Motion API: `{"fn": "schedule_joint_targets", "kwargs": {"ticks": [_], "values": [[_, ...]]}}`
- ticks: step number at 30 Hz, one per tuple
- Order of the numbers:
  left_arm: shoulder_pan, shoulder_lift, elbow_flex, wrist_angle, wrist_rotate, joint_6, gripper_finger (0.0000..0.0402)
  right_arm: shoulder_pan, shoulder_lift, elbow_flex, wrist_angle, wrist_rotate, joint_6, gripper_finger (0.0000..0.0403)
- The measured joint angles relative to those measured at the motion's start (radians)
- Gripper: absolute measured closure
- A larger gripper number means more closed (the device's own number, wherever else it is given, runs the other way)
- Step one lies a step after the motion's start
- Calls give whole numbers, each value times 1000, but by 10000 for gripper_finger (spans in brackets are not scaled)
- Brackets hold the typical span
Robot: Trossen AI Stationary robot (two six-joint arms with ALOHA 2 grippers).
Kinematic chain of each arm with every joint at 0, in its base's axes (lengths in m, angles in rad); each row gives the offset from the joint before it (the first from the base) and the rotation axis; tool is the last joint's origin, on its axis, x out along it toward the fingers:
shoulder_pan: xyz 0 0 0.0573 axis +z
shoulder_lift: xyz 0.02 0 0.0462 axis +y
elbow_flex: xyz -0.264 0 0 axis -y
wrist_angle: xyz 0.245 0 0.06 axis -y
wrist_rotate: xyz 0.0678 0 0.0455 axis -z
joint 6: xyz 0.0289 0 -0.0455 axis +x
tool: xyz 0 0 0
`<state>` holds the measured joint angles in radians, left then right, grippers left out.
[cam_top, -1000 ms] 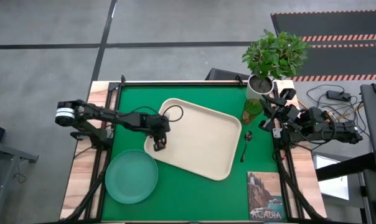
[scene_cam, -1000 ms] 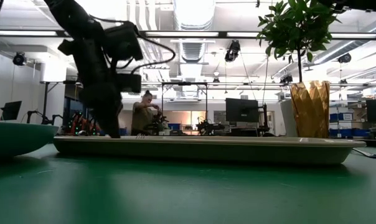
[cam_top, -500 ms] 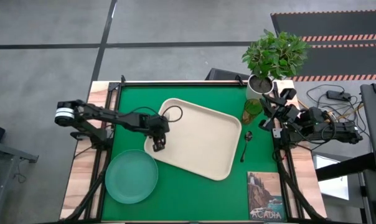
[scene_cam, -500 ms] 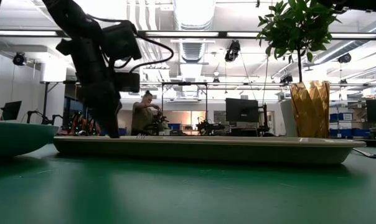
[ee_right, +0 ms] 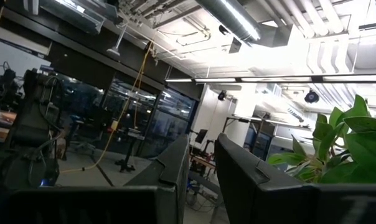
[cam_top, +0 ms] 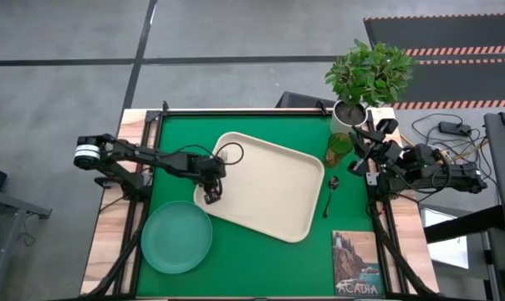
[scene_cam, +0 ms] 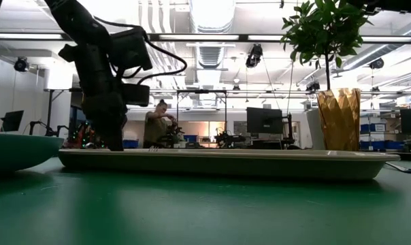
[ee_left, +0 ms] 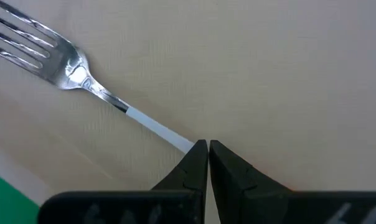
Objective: Pick and place plate/cup/fork/spoon on tray
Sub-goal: Put the orange fork on the left of the white tray, then put the green plate on the white tray to the right of the orange fork
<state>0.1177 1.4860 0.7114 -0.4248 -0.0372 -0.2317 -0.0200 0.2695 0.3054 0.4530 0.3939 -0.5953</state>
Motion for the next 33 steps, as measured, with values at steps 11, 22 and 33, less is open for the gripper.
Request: {"fn": "schedule_joint_targets", "kwargs": {"ticks": [11, 22, 33], "values": [[0, -35, 36, -117, -3, -25, 402, 0, 0, 0, 0, 0, -5, 335], [-2, -121, 133, -273, 69, -100, 402, 0, 0, 0, 2, 0, -15, 335], [-241, -218, 152, -670, 302, -357, 402, 0, 0, 0, 47, -1, -54, 335]]}}
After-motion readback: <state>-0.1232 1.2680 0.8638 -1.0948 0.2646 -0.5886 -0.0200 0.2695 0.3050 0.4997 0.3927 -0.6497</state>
